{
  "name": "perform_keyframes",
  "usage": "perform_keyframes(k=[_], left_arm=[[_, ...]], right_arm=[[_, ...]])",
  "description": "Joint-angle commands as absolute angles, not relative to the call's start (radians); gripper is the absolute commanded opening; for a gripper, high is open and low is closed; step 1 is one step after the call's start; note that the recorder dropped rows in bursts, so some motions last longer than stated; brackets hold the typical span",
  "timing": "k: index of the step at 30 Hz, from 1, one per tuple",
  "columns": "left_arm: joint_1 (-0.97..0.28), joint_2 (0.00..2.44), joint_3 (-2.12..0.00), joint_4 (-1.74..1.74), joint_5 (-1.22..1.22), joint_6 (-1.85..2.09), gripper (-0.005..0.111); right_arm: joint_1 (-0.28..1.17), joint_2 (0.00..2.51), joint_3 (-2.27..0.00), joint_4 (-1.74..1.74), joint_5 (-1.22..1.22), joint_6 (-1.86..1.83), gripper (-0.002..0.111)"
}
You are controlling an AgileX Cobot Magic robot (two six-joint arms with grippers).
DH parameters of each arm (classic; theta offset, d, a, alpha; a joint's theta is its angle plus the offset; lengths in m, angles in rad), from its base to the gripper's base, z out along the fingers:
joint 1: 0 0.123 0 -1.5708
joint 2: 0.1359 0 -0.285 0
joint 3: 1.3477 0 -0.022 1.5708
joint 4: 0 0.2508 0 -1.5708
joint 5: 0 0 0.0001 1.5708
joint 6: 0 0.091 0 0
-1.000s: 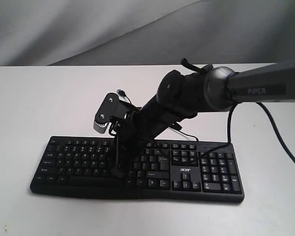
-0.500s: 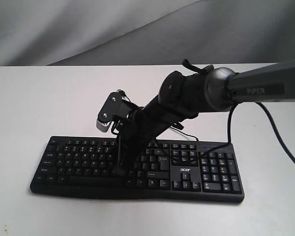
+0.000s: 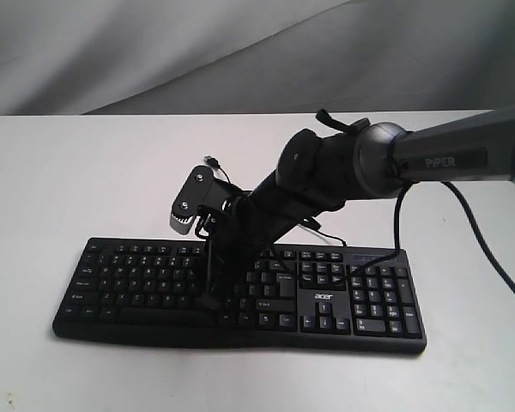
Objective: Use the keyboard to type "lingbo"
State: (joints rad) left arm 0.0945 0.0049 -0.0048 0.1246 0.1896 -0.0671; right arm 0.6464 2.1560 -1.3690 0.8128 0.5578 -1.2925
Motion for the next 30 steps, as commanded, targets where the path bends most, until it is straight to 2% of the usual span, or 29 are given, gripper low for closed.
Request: perform_keyframes(k=[1, 9, 30], left_arm=[[0.089, 0.0, 0.0, 0.125, 0.183, -0.069, 0.001], [0.089, 0.0, 0.0, 0.125, 0.183, -0.069, 0.001], [0.089, 0.0, 0.0, 0.125, 0.183, -0.069, 0.001]], right_arm=[[0.638, 2.165, -1.374, 0.814, 0.554, -1.296, 0.0], [0.628, 2.159, -1.374, 0.819, 0.577, -1.293, 0.0], [0.718, 2.122, -1.374, 0.849, 0.617, -1.293, 0.0]])
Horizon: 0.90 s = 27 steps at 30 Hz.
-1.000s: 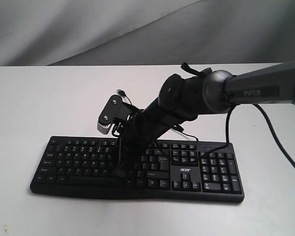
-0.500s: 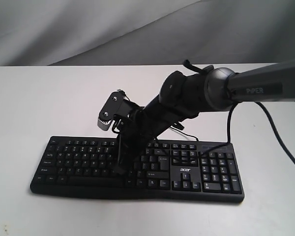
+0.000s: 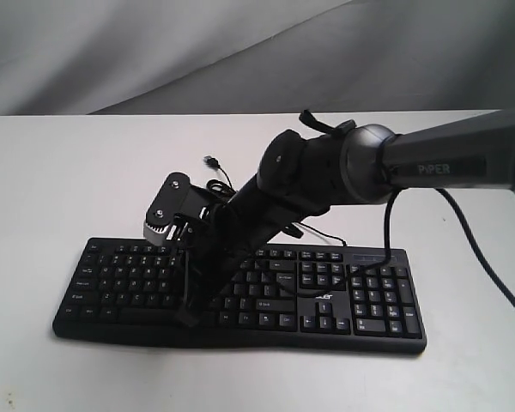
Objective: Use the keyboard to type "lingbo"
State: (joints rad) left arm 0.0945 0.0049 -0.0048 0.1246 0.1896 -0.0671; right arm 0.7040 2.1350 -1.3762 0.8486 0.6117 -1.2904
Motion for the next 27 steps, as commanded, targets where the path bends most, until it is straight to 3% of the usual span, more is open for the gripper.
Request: perform_keyframes(k=[1, 27], left_arm=[[0.089, 0.0, 0.0, 0.125, 0.183, -0.069, 0.001], [0.089, 0.0, 0.0, 0.125, 0.183, -0.069, 0.001]], right_arm=[[0.721, 2.122, -1.374, 0.849, 0.617, -1.293, 0.0], [0.719, 2.151, -1.374, 0.821, 0.594, -1.291, 0.0]])
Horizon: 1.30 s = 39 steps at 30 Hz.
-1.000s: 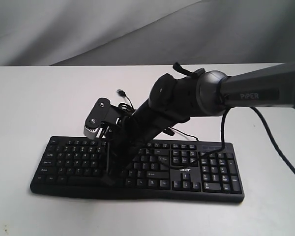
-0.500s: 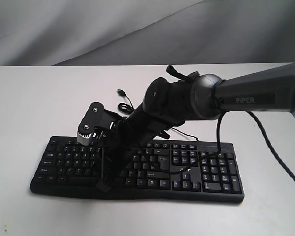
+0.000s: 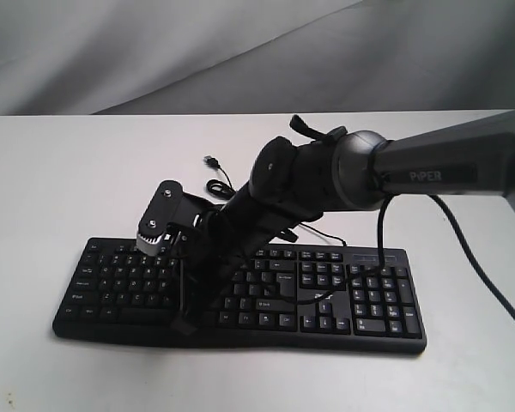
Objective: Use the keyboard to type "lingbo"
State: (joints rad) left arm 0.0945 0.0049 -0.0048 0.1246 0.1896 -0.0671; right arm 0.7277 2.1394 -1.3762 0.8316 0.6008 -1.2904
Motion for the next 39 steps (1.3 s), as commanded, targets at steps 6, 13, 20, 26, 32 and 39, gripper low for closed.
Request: perform_keyframes(k=[6, 13, 20, 26, 32, 39], left_arm=[[0.089, 0.0, 0.0, 0.125, 0.183, -0.069, 0.001], [0.089, 0.0, 0.0, 0.125, 0.183, -0.069, 0.001], [0.089, 0.0, 0.0, 0.125, 0.183, -0.069, 0.001], [0.089, 0.0, 0.0, 0.125, 0.183, -0.069, 0.001], [0.089, 0.0, 0.0, 0.125, 0.183, -0.069, 0.001], [0.089, 0.0, 0.0, 0.125, 0.183, -0.069, 0.001]], right_arm=[[0.719, 2.156, -1.374, 0.821, 0.594, -1.293, 0.0], [0.719, 2.156, -1.374, 0.821, 0.594, -1.293, 0.0], [0.714, 2.171, -1.369, 0.826, 0.592, -1.293, 0.0], [0.71, 2.169, -1.369, 0.826, 0.603, -1.291, 0.0], [0.719, 2.174, -1.472, 0.808, 0.612, -1.258, 0.0], [0.721, 2.237, -1.525, 0.848, 0.623, -1.254, 0.0]])
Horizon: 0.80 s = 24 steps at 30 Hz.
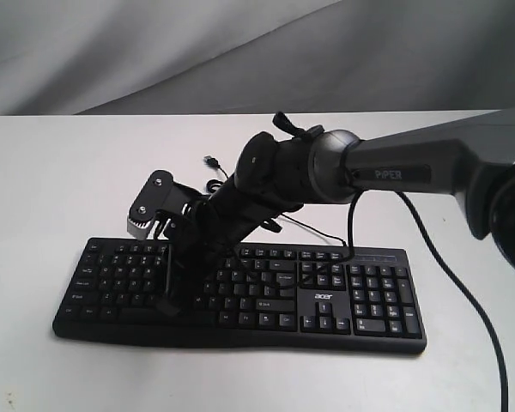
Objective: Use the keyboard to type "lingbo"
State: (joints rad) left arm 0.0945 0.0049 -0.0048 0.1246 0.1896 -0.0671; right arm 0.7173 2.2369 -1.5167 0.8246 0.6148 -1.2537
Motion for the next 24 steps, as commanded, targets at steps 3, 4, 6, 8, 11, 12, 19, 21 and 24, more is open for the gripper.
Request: perform_keyframes(k=[3, 4, 6, 8, 11, 12, 19, 21, 24], left_arm=[[0.089, 0.0, 0.0, 0.125, 0.183, -0.069, 0.001], [0.089, 0.0, 0.0, 0.125, 0.183, -0.069, 0.001], [0.089, 0.0, 0.0, 0.125, 0.183, -0.069, 0.001], [0.089, 0.0, 0.0, 0.125, 0.183, -0.069, 0.001], [0.089, 0.0, 0.0, 0.125, 0.183, -0.069, 0.001], [0.089, 0.0, 0.0, 0.125, 0.183, -0.069, 0.001], [0.089, 0.0, 0.0, 0.125, 0.183, -0.069, 0.001], [0.089, 0.0, 0.0, 0.125, 0.183, -0.069, 0.001], [0.089, 0.0, 0.0, 0.125, 0.183, -0.069, 0.001]], right_arm=[[0.721, 2.237, -1.525, 0.86, 0.629, -1.254, 0.0], [0.721, 2.237, -1.525, 0.864, 0.629, -1.256, 0.0], [0.721, 2.237, -1.525, 0.874, 0.629, -1.27, 0.0], [0.721, 2.237, -1.525, 0.874, 0.629, -1.275, 0.0], [0.721, 2.237, -1.525, 0.874, 0.629, -1.275, 0.0], [0.721, 2.237, -1.525, 0.874, 0.629, -1.275, 0.0], [0.721, 2.259, -1.525, 0.891, 0.635, -1.277, 0.0], [0.719, 2.253, -1.525, 0.882, 0.645, -1.277, 0.0], [0.719, 2.212, -1.525, 0.824, 0.657, -1.241, 0.0]])
